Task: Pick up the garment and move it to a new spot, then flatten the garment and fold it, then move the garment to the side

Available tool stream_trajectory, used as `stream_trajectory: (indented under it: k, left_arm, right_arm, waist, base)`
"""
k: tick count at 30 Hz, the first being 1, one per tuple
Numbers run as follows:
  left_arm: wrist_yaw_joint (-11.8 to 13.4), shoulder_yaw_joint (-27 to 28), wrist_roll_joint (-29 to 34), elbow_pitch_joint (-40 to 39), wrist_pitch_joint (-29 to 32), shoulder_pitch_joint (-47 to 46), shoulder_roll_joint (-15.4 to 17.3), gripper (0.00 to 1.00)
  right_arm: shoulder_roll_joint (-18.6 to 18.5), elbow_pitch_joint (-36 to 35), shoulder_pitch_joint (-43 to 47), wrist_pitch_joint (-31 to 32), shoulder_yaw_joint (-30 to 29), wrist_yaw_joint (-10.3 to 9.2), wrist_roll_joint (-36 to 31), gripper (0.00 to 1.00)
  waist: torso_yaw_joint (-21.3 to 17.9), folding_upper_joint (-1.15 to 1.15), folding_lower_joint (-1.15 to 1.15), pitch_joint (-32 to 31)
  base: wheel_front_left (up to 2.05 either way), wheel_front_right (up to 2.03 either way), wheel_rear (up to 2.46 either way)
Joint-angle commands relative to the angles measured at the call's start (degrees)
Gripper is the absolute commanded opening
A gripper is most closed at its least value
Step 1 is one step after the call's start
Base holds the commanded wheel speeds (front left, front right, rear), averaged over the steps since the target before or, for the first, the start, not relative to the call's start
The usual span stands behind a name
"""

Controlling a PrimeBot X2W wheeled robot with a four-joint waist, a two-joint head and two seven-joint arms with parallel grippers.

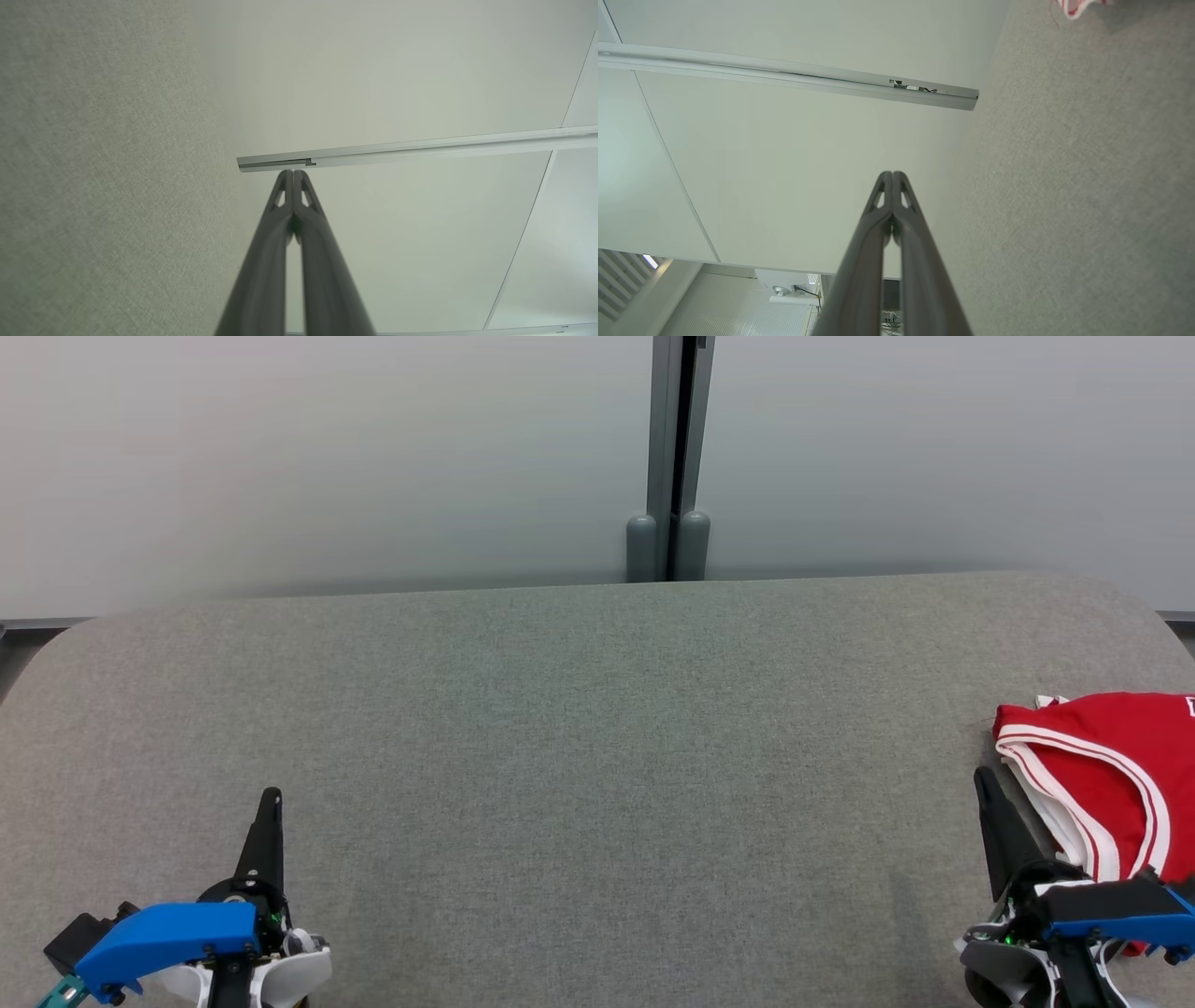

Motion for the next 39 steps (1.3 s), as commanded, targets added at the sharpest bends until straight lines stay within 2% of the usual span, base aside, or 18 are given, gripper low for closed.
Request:
stream_trajectory:
  k: [1, 19, 39]
  left_arm:
    - [-0.55, 0.49, -0.80, -0.45, 0.40, -1.09, -0.01, 0.00]
    - [-1.65, 1.63, -7.27, -1.45, 2.20, -1.34, -0.01, 0.00]
    - [-1.49, 1.59, -7.01, -1.40, 2.18, -1.33, -0.01, 0.00]
  right_arm:
    - [-0.44, -0.58, 0.60, 0.42, -0.19, 0.02, 0.96, 0.00]
    - [-0.47, -1.75, 0.98, 2.22, -0.88, 0.02, 7.95, 0.00]
    - [-0.46, -1.72, 0.96, 2.16, -0.83, 0.02, 7.67, 0.00]
  waist:
    - [0.01, -0.01, 0.00, 0.00]
    - [0.12, -0.01, 0.00, -0.06]
    - [0.12, -0.01, 0.00, -0.06]
  base:
    - [0.00, 0.00, 0.00]
    - [0.00, 0.00, 0.00]
    - [0.00, 0.00, 0.00]
